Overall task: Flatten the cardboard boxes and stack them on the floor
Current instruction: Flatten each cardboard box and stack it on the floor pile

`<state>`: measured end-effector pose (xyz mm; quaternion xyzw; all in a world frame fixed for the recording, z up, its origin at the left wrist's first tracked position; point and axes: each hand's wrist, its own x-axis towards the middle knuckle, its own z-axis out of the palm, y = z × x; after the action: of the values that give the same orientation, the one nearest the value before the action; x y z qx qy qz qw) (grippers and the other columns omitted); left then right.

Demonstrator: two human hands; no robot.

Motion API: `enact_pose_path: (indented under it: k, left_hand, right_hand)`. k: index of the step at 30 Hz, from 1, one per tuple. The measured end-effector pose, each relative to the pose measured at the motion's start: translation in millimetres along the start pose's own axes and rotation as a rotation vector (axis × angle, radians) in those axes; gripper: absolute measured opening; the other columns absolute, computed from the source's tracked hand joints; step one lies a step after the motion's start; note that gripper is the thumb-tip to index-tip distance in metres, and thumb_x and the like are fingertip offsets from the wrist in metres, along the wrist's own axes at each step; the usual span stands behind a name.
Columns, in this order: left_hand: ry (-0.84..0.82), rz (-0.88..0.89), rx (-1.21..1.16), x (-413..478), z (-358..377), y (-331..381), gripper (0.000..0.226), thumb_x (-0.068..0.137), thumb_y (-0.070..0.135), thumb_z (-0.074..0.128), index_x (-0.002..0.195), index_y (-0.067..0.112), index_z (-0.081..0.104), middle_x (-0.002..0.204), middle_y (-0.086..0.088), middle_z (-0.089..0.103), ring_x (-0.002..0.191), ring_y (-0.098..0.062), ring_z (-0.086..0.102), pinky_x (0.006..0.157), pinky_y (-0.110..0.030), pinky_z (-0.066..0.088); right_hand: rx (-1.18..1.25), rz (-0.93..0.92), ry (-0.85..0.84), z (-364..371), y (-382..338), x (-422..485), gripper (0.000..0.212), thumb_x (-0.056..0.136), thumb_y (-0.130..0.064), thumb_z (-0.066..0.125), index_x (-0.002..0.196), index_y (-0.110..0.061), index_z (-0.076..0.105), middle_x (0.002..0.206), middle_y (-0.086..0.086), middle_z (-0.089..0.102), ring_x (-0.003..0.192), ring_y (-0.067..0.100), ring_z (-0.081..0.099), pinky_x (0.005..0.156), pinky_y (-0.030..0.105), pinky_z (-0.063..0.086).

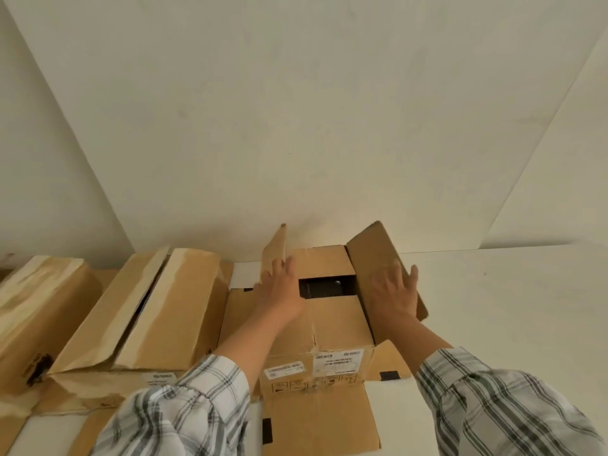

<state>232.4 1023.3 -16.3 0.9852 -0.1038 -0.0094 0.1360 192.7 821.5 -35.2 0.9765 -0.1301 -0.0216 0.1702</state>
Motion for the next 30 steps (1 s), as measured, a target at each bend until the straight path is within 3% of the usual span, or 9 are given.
enact_pose_path:
  k: [3, 4, 8, 10, 13, 19, 23, 26, 30]
  left_hand:
    - [0.068, -0.074, 0.026, 0.8, -23.3, -32.3, 0.063, 0.088, 0.017, 0.064, 0.139, 0.017, 0.027, 0.133, -0.009, 0.036, 0.097, -0.025, 0.055, 0.062, -0.031, 0.048]
    - [0.067, -0.123, 0.051, -0.9, -27.8, -44.1, 0.058, 0.089, 0.021, 0.063, 0.137, 0.015, 0.03, 0.133, -0.009, 0.037, 0.1, -0.027, 0.054, 0.064, -0.032, 0.045]
    - [-0.007, -0.279, 0.299, -14.9, -25.6, -82.7, 0.045, 0.09, 0.026, 0.055, 0.133, 0.019, 0.043, 0.147, -0.012, 0.024, 0.131, -0.035, 0.028, 0.102, -0.047, 0.033]
    - [-0.093, -0.287, 0.347, -21.1, -13.3, -89.3, 0.034, 0.089, 0.023, 0.052, 0.122, 0.022, 0.053, 0.146, -0.011, 0.023, 0.131, -0.036, 0.023, 0.106, -0.05, 0.026]
    - [-0.183, -0.257, 0.219, -28.2, 9.6, -84.7, 0.032, 0.093, 0.022, 0.048, 0.124, 0.02, 0.055, 0.14, -0.008, 0.038, 0.128, -0.032, 0.033, 0.106, -0.046, 0.034]
    - [-0.215, -0.311, -0.011, -14.4, 21.0, -69.4, 0.037, 0.097, 0.028, 0.043, 0.13, 0.016, 0.055, 0.134, -0.007, 0.05, 0.126, -0.032, 0.044, 0.102, -0.043, 0.044]
    - [-0.292, -0.305, -0.017, 2.0, 17.4, -59.4, 0.041, 0.097, 0.032, 0.04, 0.13, 0.013, 0.055, 0.127, -0.009, 0.058, 0.117, -0.031, 0.054, 0.096, -0.041, 0.049]
    - [-0.285, -0.309, -0.03, 6.7, 17.5, -50.4, 0.044, 0.099, 0.033, 0.039, 0.138, 0.014, 0.049, 0.134, -0.01, 0.056, 0.121, -0.032, 0.053, 0.098, -0.041, 0.048]
    - [-0.167, -0.508, -0.369, 18.7, 6.2, -43.5, 0.059, 0.103, 0.045, 0.022, 0.152, 0.012, 0.027, 0.149, -0.017, 0.042, 0.132, -0.036, 0.044, 0.106, -0.047, 0.04]
  right_hand:
    - [0.026, -0.035, -0.057, 15.7, -3.5, -3.3, 0.052, 0.094, -0.029, 0.053, 0.143, -0.022, 0.038, 0.146, 0.007, 0.042, 0.14, 0.031, 0.026, 0.113, 0.047, 0.024]
    - [0.083, -0.032, -0.077, 18.7, -5.1, -4.8, 0.047, 0.095, -0.025, 0.052, 0.14, -0.021, 0.041, 0.141, 0.006, 0.046, 0.135, 0.028, 0.034, 0.106, 0.04, 0.034]
    - [0.326, 0.012, -0.144, 25.3, -15.1, -5.6, 0.041, 0.096, -0.019, 0.05, 0.137, -0.015, 0.043, 0.132, 0.006, 0.049, 0.122, 0.023, 0.047, 0.083, 0.034, 0.051]
    - [0.34, 0.014, -0.14, 23.3, -19.2, -1.8, 0.04, 0.097, -0.019, 0.047, 0.137, -0.013, 0.045, 0.133, 0.006, 0.047, 0.121, 0.023, 0.046, 0.08, 0.033, 0.051]
    - [0.34, 0.0, -0.157, 18.4, -24.4, 5.0, 0.042, 0.097, -0.018, 0.044, 0.139, -0.011, 0.045, 0.137, 0.008, 0.043, 0.124, 0.024, 0.043, 0.081, 0.033, 0.049]
    - [0.312, -0.043, -0.274, 14.1, -34.7, 14.6, 0.051, 0.103, -0.029, 0.031, 0.153, -0.023, 0.022, 0.142, 0.016, 0.036, 0.126, 0.034, 0.041, 0.095, 0.039, 0.042]
    - [0.205, -0.09, -0.303, 6.8, -33.8, 21.1, 0.046, 0.106, -0.034, 0.023, 0.142, -0.013, 0.042, 0.146, 0.018, 0.033, 0.128, 0.034, 0.038, 0.103, 0.041, 0.036]
    - [0.355, -0.047, -0.348, 7.6, -27.6, 31.5, 0.051, 0.106, -0.041, 0.021, 0.144, -0.012, 0.038, 0.147, 0.021, 0.032, 0.127, 0.037, 0.042, 0.104, 0.042, 0.036]
    - [0.851, 0.115, -0.445, -12.5, -6.8, 42.2, 0.062, 0.104, -0.049, 0.024, 0.148, -0.008, 0.037, 0.146, 0.02, 0.041, 0.123, 0.04, 0.049, 0.09, 0.047, 0.05]
